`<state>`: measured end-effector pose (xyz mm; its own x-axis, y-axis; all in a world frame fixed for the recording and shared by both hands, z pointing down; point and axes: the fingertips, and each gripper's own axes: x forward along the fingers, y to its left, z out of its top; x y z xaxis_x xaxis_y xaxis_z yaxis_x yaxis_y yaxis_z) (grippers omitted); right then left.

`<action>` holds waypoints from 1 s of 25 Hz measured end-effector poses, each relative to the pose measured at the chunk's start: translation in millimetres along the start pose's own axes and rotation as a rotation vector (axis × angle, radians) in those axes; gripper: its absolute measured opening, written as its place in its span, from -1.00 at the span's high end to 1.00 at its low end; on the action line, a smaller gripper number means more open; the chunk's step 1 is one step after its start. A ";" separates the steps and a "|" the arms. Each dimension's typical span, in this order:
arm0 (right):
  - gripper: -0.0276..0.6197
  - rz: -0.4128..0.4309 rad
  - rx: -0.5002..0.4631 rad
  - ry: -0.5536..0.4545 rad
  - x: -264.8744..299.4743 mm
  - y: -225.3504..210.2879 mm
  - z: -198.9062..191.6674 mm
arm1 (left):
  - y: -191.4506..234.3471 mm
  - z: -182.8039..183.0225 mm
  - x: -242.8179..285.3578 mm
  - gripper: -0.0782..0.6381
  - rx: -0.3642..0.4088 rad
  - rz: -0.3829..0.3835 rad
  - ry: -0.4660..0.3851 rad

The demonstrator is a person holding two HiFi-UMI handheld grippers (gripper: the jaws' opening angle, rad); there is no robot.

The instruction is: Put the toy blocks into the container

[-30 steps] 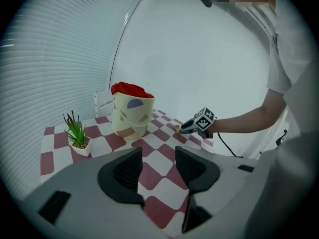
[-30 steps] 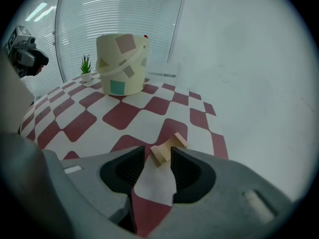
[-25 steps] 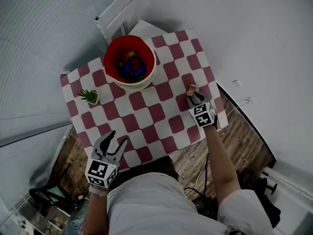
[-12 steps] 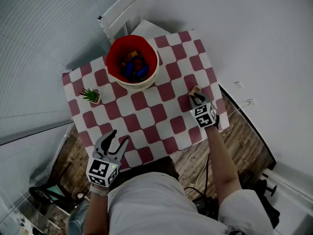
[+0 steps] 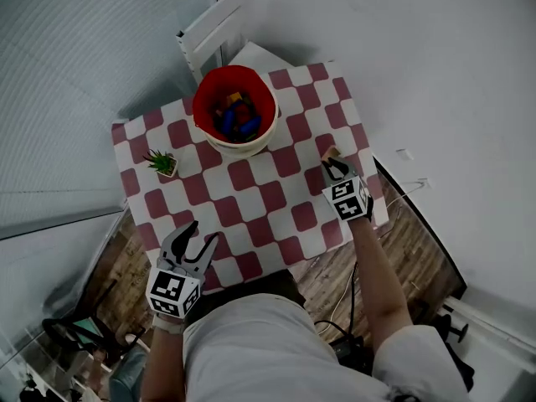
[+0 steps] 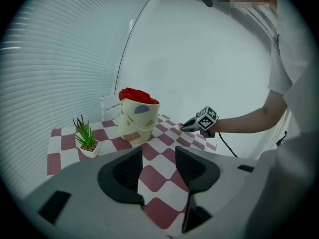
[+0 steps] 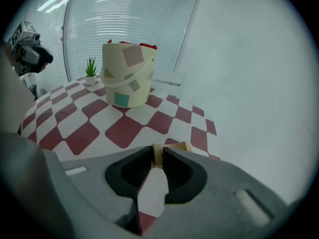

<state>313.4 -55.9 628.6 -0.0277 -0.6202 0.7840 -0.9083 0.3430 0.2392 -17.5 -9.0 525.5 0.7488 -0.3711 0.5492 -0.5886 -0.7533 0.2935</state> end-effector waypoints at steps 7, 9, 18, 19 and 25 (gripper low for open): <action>0.68 -0.006 -0.047 -0.090 -26.5 6.3 56.0 | 5.9 4.9 -17.3 0.25 -0.006 0.023 -0.047; 0.68 -0.008 -0.066 -0.121 -34.9 8.7 74.4 | 8.2 5.1 -23.0 0.25 -0.009 0.033 -0.061; 0.68 -0.008 -0.143 -0.221 -68.2 26.8 148.0 | 16.0 12.1 -47.7 0.25 -0.024 0.076 -0.129; 0.68 -0.007 -0.157 -0.230 -70.1 29.1 154.4 | 16.6 12.0 -50.5 0.25 -0.028 0.081 -0.137; 0.68 0.019 -0.205 -0.281 -79.0 44.1 191.4 | 19.6 14.0 -66.5 0.25 -0.034 0.117 -0.175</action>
<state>195.7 -126.8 467.6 -0.1831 -0.7727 0.6078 -0.8048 0.4729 0.3587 -74.5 -6.7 483.8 0.7143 -0.5461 0.4375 -0.6826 -0.6816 0.2636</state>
